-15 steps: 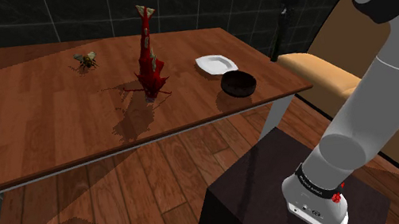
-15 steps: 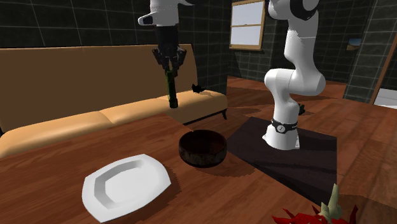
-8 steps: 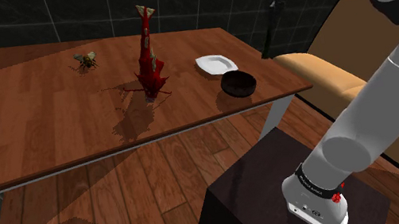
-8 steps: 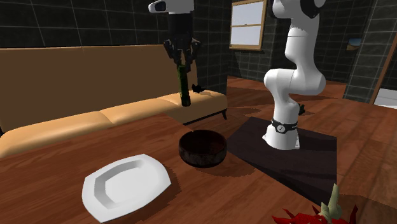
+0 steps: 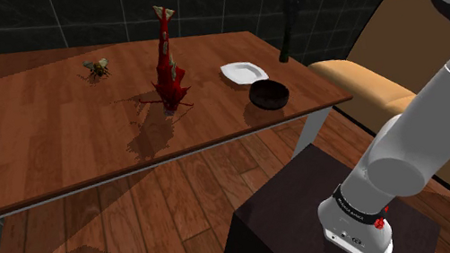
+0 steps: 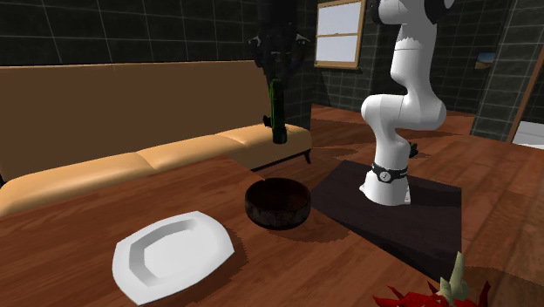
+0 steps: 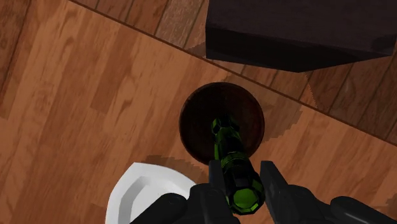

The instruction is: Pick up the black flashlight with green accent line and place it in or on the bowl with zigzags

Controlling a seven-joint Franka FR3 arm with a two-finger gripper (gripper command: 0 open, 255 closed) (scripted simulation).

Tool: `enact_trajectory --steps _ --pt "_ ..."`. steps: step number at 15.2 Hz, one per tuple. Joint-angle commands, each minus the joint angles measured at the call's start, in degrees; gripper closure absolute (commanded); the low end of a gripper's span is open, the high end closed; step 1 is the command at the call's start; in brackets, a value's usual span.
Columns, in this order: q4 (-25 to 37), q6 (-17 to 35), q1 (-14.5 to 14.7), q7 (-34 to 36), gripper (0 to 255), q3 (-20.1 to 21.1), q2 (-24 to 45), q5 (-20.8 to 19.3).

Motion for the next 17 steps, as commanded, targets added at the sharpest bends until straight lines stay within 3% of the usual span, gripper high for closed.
enact_trajectory --steps 1,17 --pt "-1.1 0.81 0.31 0.91 255 0.39 -0.2 0.02" --pt "-14.89 13.29 0.17 2.07 255 0.28 -1.57 -0.59"
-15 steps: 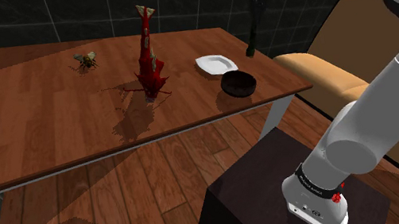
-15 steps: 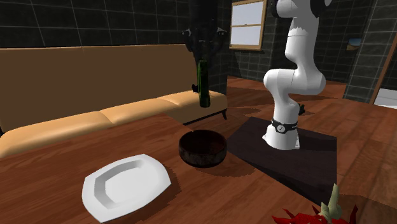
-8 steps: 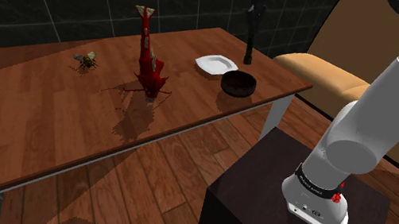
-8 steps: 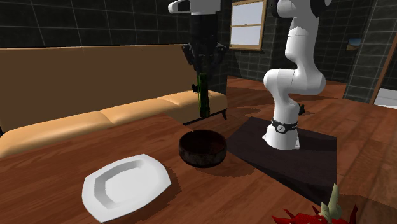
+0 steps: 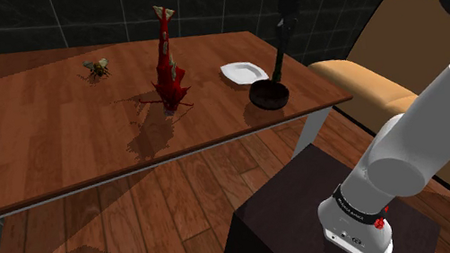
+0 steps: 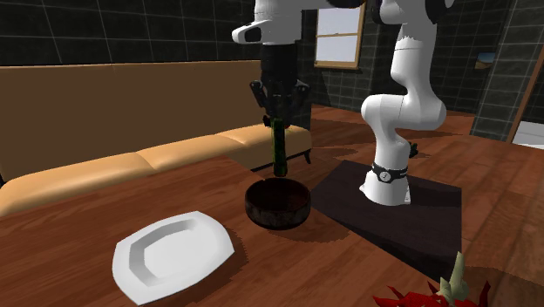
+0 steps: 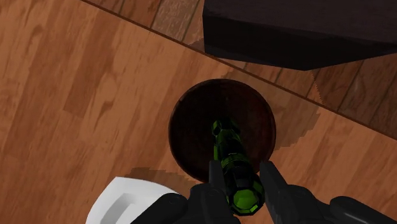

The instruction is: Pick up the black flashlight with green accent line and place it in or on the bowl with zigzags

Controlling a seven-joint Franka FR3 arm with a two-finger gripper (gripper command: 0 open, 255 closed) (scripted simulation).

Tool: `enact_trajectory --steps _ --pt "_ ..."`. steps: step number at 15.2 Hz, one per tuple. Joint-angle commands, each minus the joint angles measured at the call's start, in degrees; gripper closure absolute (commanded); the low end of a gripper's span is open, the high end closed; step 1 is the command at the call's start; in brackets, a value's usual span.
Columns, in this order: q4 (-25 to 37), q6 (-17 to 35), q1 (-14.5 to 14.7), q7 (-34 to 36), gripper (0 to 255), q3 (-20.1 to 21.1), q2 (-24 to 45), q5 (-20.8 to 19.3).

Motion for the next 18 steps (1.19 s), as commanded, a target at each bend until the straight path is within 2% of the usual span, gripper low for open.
enact_trajectory --steps 1,8,16,17,18 --pt "-1.51 1.62 -0.01 0.13 255 -0.03 0.09 0.02" --pt "-6.21 6.88 -0.13 0.29 255 -0.25 0.69 0.09" --pt "-6.21 6.88 -0.13 0.29 255 -0.25 0.69 0.09" --pt "-6.21 6.88 -0.13 0.29 0 -0.25 0.69 0.08" --pt "-6.21 6.88 -0.13 0.29 0 -0.25 0.69 0.08"
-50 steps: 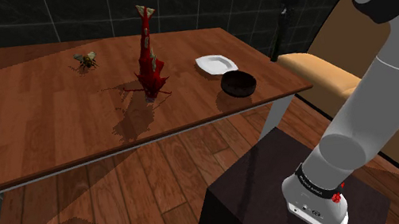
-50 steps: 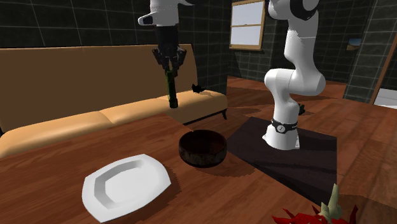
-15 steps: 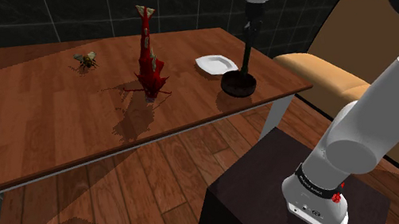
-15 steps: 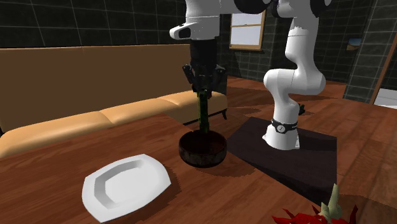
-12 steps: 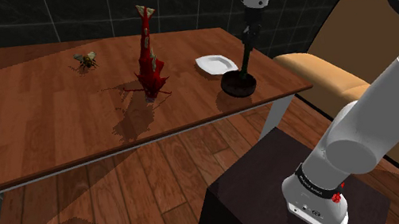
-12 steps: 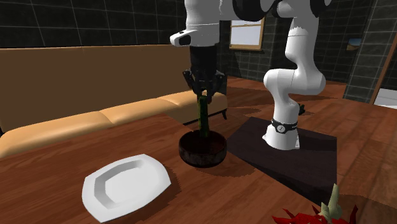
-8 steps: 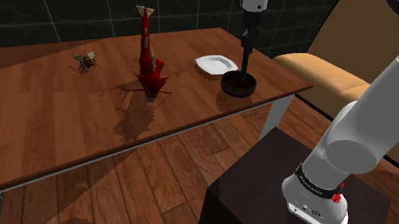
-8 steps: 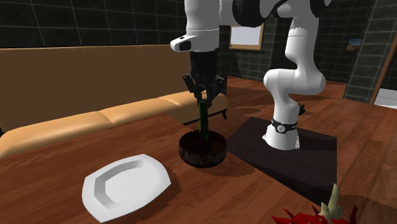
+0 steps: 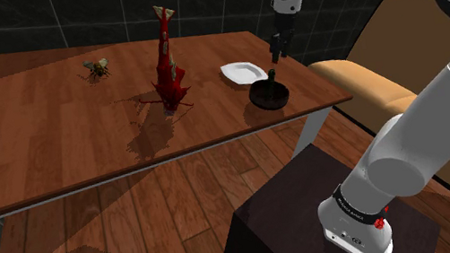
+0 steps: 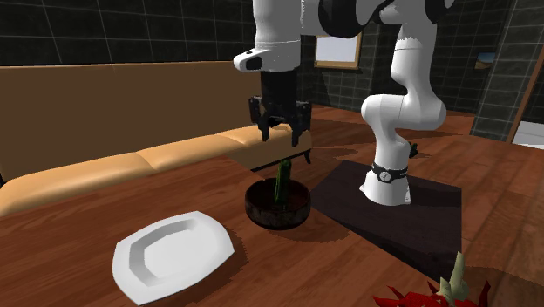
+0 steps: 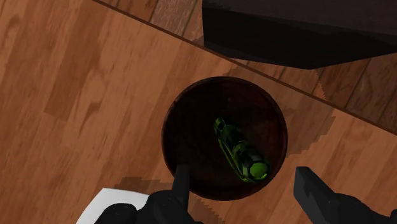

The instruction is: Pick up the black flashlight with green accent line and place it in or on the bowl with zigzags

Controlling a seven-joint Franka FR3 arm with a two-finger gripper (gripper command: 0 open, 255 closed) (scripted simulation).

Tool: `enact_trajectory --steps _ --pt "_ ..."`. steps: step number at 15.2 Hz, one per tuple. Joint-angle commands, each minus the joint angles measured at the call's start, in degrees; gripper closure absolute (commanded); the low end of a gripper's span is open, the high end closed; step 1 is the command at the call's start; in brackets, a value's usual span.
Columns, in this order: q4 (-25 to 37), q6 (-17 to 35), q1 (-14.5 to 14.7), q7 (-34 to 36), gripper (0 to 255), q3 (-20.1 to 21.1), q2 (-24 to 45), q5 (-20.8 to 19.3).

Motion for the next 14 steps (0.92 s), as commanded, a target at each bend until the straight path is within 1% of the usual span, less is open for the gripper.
enact_trajectory --steps 1,4,8,14 --pt "0.0 0.0 0.0 0.0 0 0.0 0.0 0.0" --pt "0.0 0.0 0.0 0.0 0 0.0 0.0 0.0" --pt "7.51 -7.29 0.29 -0.21 0 0.33 0.24 0.33" --pt "7.51 -7.29 0.29 -0.21 0 0.34 0.24 0.33"
